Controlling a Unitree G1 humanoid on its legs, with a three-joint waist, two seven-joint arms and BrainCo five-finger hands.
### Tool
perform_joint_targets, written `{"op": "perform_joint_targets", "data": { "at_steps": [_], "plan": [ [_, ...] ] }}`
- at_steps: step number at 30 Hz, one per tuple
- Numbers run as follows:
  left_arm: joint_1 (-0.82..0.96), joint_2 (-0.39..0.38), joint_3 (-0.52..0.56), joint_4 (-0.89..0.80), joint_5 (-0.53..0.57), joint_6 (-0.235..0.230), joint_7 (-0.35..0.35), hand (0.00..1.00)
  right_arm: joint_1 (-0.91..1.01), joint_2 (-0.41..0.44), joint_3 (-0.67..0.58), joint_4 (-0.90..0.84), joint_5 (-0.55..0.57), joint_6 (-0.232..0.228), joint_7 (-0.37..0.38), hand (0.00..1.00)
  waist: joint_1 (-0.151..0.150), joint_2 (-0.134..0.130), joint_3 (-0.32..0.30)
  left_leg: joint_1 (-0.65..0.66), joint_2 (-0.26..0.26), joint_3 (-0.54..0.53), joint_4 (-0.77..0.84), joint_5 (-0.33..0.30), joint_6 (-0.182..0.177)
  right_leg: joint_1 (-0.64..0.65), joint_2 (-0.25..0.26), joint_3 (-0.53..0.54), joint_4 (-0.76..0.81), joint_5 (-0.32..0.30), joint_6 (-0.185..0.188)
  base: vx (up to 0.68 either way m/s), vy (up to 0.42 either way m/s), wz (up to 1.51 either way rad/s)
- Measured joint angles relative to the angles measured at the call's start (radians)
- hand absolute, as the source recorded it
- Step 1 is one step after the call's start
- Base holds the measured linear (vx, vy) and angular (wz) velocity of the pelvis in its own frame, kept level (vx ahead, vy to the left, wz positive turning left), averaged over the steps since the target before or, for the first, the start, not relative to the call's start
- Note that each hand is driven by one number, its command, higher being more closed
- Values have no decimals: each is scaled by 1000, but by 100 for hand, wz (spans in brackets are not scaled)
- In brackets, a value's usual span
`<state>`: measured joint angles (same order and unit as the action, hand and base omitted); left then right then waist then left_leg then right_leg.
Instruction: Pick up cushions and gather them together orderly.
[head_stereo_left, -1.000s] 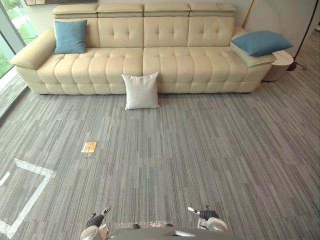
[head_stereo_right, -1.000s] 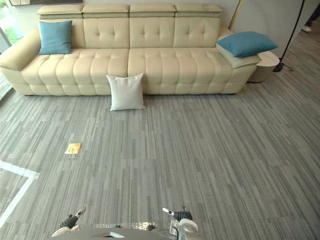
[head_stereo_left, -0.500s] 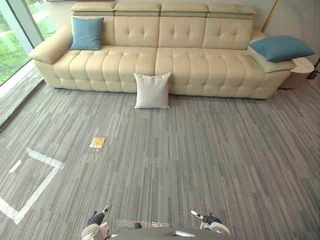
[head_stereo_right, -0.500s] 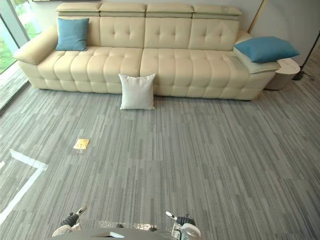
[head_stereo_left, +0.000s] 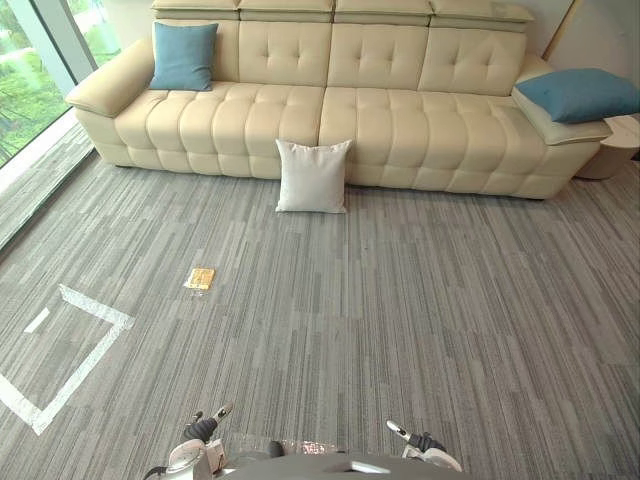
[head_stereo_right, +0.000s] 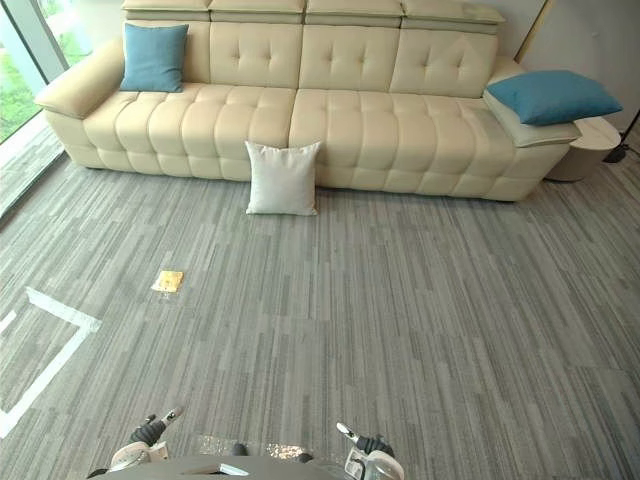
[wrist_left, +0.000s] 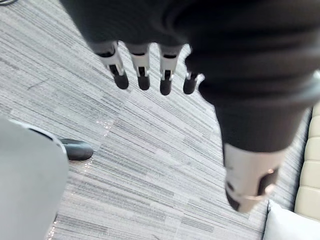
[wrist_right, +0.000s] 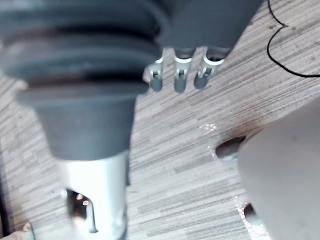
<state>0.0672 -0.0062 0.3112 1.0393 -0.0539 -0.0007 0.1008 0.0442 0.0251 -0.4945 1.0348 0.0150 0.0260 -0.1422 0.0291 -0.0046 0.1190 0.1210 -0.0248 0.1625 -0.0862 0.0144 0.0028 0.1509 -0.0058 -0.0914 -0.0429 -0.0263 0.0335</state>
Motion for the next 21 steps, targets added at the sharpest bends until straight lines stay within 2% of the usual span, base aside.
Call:
{"op": "perform_joint_targets", "data": {
  "at_steps": [5, 8, 10, 11, 12, 13, 14, 15, 16, 17, 19, 20, 21],
  "plan": [
    [-5, -1, 1, -2, 0, 0, 0, 0, 2, 0, -1, -6, 30, -1, -1, 0, 1, 0, 7, -12, 14, 37, 9, -19, -10, -40, 0, -9, 65, -44, -9, 15, -36, 5],
    [-20, 1, 17, -16, -1, 1, 1, 0, 9, 10, -6, -42, 63, -2, -1, 0, -1, -5, 40, -107, 60, 90, 274, -137, -25, -52, -12, -31, 149, -104, -16, 110, -72, 25],
    [-24, -7, 48, -48, -3, 1, 1, 0, 11, 11, 2, -45, 79, -3, -5, 0, 3, -9, 47, -233, 114, 121, 576, -186, -29, -62, -12, -39, 202, -161, -20, 58, -57, 12],
    [-26, -8, 53, -48, -3, 1, 1, 0, 11, 11, 4, -46, 79, -4, -6, 0, 3, -9, 48, -254, 122, 121, 624, -185, -28, -62, -12, -39, 208, -170, -23, 85, -33, 0],
    [-30, -13, 67, -52, -8, 0, 1, 0, 11, 8, 9, -46, 88, -5, -11, 0, 4, -3, 51, -301, 148, 118, 746, -174, -28, -51, -7, -34, 215, -187, -33, 128, 5, -8],
    [-35, -13, 71, -58, -27, 0, 0, 0, 11, 3, 21, -54, 107, -6, -12, 0, 5, -3, 59, -372, 176, 110, 885, -135, -44, -32, -7, -26, 214, -200, -42, 138, 20, -11],
    [-35, -10, 74, -65, -33, 0, 0, 0, 4, 3, 23, -62, 111, -5, -13, 0, 6, -6, 61, -402, 186, 112, 937, -128, -44, -27, -7, -24, 213, -207, -46, 226, 50, -12],
    [-36, -14, 78, -70, -34, 0, 0, 0, 9, 2, 23, -73, 116, -3, -14, 0, 4, 1, 62, -434, 192, 115, 946, -185, -46, -11, -10, -10, 208, -217, -46, 166, 37, -12],
    [-36, -16, 76, -70, -42, -1, 0, 0, 9, -1, 22, -75, 116, -3, -14, 0, 4, 5, 61, -446, 195, 117, 918, -207, -45, -5, -13, -3, 205, -220, -45, 229, 67, -25],
    [-35, -21, 73, -73, -63, -2, 0, 0, 7, -3, 21, -75, 116, -2, -14, 0, 10, 9, 62, -461, 194, 136, 815, -225, -38, 9, -32, 7, 194, -225, -43, 274, 136, -41],
    [-34, -25, 76, -87, -79, -2, 0, 0, 5, -2, 22, -75, 116, -2, -14, 0, 25, 5, 63, -482, 179, 158, 639, -203, -46, 29, -71, 38, 180, -251, -29, 377, 211, -50],
    [-32, -31, 83, -91, -93, -5, 0, 0, -3, -6, 25, -76, 116, -2, -14, 0, 27, 10, 63, -512, 171, 148, 503, -139, -58, 49, -99, 66, 164, -278, -11, 399, 296, -48],
    [-29, -34, 84, -96, -101, -6, 0, 0, -11, -9, 25, -76, 115, -2, -15, 0, 28, 15, 63, -528, 172, 133, 428, -104, -69, 59, -109, 84, 153, -298, -7, 419, 351, -58]
  ]
}}
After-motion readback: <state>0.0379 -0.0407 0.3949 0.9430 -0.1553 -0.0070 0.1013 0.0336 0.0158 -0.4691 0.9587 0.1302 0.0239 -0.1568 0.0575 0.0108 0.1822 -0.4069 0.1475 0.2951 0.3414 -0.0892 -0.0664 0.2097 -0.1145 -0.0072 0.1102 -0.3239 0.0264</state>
